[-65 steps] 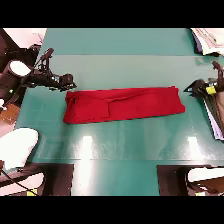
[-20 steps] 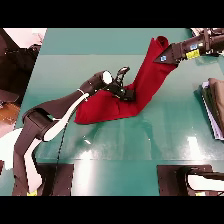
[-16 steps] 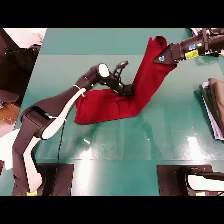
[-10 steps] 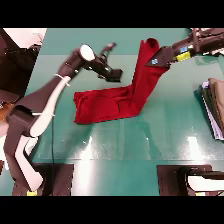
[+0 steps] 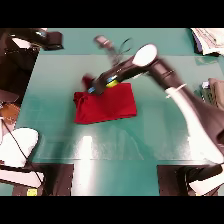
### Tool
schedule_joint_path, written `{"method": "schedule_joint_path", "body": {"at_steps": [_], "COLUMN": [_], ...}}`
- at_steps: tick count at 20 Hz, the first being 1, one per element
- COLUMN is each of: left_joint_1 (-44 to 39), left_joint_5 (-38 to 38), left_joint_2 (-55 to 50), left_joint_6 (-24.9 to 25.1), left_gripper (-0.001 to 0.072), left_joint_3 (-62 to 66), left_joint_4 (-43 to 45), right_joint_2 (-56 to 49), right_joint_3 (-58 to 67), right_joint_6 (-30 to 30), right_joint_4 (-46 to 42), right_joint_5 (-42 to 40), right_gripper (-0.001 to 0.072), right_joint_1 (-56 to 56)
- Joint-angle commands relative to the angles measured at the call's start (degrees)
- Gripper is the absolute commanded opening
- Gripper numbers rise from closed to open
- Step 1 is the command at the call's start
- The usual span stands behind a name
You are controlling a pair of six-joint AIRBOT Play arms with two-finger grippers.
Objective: Fold the shirts.
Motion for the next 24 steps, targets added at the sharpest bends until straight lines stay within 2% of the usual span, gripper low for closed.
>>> {"method": "schedule_joint_path", "body": {"at_steps": [1,2,3,7,9,13,16,17,18,20,24], "left_joint_1": [4.5,4.5,4.3,4.3,4.3,4.3,4.3,4.3,4.3,4.3,4.3], "left_joint_5": [-1.7,-2.0,-2.3,-2.4,-2.6,-2.8,-2.4,-2.1,-2.1,-1.7,-1.3], "left_joint_2": [4.4,4.8,4.9,4.8,4.8,4.8,4.7,4.7,4.6,4.5,4.5], "left_joint_6": [0.1,0.1,0.1,0.2,0.2,0.8,1.7,1.7,1.7,1.7,1.7], "left_gripper": [0.0029,0.0029,0.0029,0.0029,0.0029,0.0029,0.0029,0.0029,0.0029,0.0029,0.0029], "left_joint_3": [0.0,0.1,0.0,-0.8,-1.9,-4.6,-6.0,-6.2,-6.2,-6.2,-6.2], "left_joint_4": [1.5,1.5,0.8,-3.7,-4.2,-4.8,-6.4,-7.1,-7.3,-7.4,-7.6], "right_joint_2": [-4.2,-3.5,-2.5,2.9,5.1,10.6,12.2,12.0,11.5,8.9,1.0], "right_joint_3": [0.1,0.1,0.1,0.0,-0.6,-12.0,-21.9,-24.8,-27.1,-30.7,-32.8], "right_joint_6": [-0.3,-0.2,-0.2,0.0,1.0,3.4,8.3,8.3,7.8,4.0,1.4], "right_joint_4": [-0.6,-1.7,-4.5,-14.0,-17.2,-16.8,-15.6,-13.0,-9.4,-2.4,7.6], "right_joint_5": [-8.1,-6.0,-3.2,13.5,18.1,14.2,8.3,7.1,6.0,5.8,6.3], "right_gripper": [0.0643,0.0616,0.0559,0.0548,0.0548,0.0550,0.0557,0.0605,0.0692,0.0708,0.0694], "right_joint_1": [7.8,7.5,6.4,-1.9,-7.3,-20.2,-28.2,-30.8,-32.3,-35.0,-34.5]}}
